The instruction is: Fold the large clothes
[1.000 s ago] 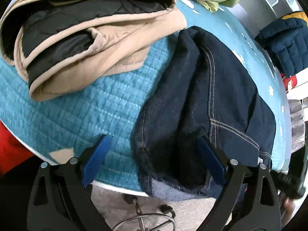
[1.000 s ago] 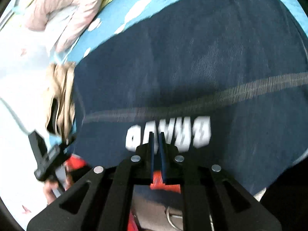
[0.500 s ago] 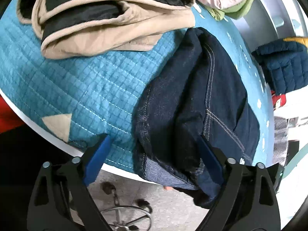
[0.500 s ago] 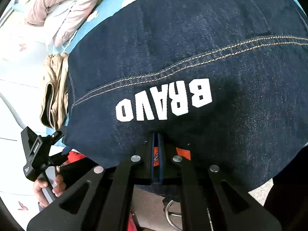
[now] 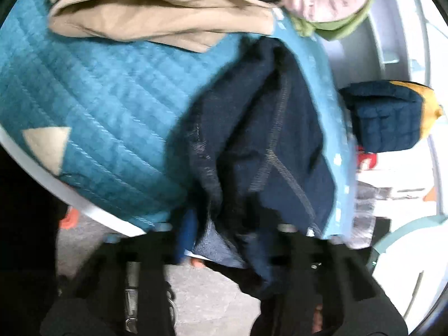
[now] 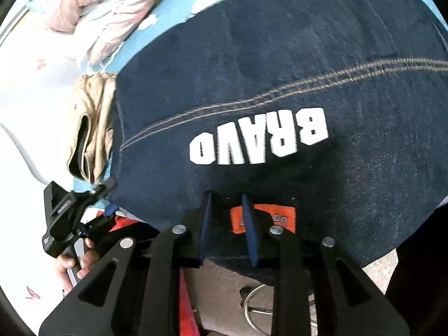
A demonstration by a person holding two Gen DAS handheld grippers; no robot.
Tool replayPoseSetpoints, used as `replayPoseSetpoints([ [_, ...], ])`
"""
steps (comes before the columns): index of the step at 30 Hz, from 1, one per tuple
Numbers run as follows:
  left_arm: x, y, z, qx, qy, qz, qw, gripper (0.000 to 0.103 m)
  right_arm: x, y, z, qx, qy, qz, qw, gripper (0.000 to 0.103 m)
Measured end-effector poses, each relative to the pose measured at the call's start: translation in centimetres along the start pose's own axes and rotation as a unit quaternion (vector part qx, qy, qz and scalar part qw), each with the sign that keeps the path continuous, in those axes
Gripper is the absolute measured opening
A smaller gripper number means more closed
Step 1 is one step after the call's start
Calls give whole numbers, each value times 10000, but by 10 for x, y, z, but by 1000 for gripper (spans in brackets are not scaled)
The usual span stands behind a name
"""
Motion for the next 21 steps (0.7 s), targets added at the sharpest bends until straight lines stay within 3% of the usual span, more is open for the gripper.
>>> replayPoseSetpoints([
  [3, -5, 1, -15, 223, -1, -90, 9997, 24, -5, 6, 22, -557, 146, -232, 9981, 25],
  [5, -11, 1, -24, 228, 187, -113, 9995, 23, -7, 15, 47, -1237, 277, -462, 9909, 33],
  [7, -16, 2, -35, 278, 305, -153, 9990, 23, -7, 29, 75, -1977, 404, -726, 9767, 39],
  [9, -20, 2, -51, 412, 380, -128, 9983, 23, -6, 40, 94, -2338, 378, -865, 9677, 46],
  [13, -22, 3, -78, 591, 519, -39, 9969, 23, -5, 66, 131, -3253, 317, -1272, 9365, 60],
  [17, -21, 5, -104, 835, 604, 51, 9947, 23, 12, 70, 143, -3596, 516, -1407, 9210, 64],
  [21, -21, 8, -122, 1044, 599, 125, 9926, 23, 21, 59, 145, -3481, 629, -1679, 9202, 64],
])
Point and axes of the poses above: each gripper's, at about its wrist camera, not at the fingertips, and x roughly the way its jaws point, z to its left, y to its underside, the point moved 1 cm from there along x, roughly the way its jaws point, and after that the axes turned 4 degrees about x, right-handed, at the moved point
